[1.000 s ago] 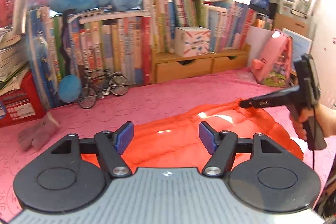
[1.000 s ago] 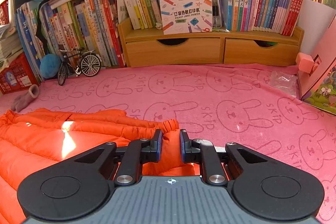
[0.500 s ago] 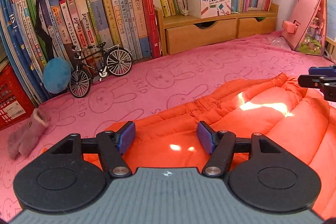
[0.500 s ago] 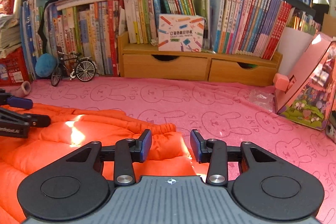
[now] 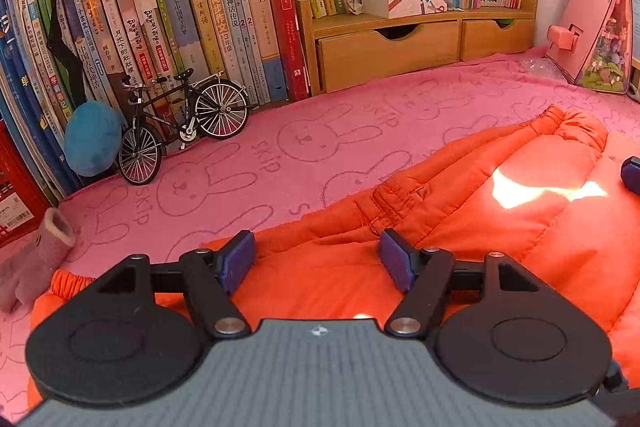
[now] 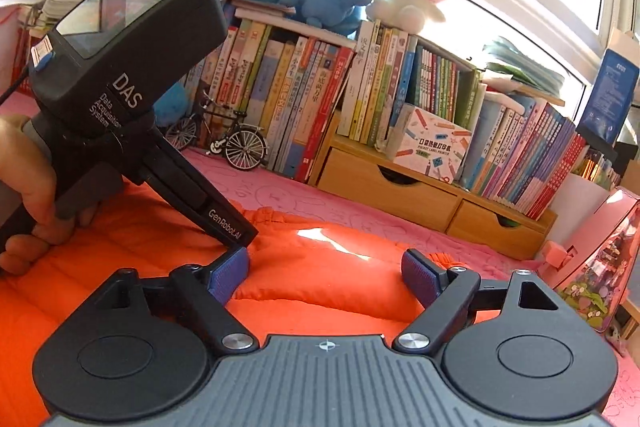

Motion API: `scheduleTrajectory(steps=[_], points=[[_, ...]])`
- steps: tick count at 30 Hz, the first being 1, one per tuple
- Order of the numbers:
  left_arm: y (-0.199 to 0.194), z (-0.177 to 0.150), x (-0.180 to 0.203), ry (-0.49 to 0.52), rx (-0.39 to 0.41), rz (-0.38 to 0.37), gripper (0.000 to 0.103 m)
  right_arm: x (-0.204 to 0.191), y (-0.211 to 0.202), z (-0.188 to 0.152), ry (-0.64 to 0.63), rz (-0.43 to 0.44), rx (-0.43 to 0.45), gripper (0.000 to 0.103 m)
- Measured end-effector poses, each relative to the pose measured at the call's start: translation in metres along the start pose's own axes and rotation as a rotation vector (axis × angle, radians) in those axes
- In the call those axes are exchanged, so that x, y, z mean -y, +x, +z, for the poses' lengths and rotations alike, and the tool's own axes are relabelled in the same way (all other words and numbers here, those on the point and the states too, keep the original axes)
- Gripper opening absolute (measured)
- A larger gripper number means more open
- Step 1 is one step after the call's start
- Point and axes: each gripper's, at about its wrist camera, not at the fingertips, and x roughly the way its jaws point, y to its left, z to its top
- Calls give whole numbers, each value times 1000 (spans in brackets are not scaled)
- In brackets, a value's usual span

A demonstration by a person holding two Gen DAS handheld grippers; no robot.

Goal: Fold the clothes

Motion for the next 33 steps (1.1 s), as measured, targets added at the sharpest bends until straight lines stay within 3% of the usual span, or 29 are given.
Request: scheduleTrajectory(steps=[2,7,10,13,17,23,25,33], points=[[-1,0,2,6,7,31,74,0,4,-6,-32,2,-11,85],[-59,-5,5,-13,110,253,72,6,0,-3,-43,20,-12,86],[-91,-23,8,-25,137,277,73,9,-4,-2,-46,25,7,87],[-98,-42,21,37,131,289,73,8,-5,-3,-69,30,34,87],[-83,-51,33,131,163,322,74,0,-2,-5,-122,39,50,87],[-48,-59,36,199,147,354,75,-4,17,-18,-106,85,1,88],[-44,-66,43,265,162,385,75,-7,20,-23,-118,84,2,88],[-37,-77,47,345,171,382,75,-8,24,-30,-175,123,-7,88]])
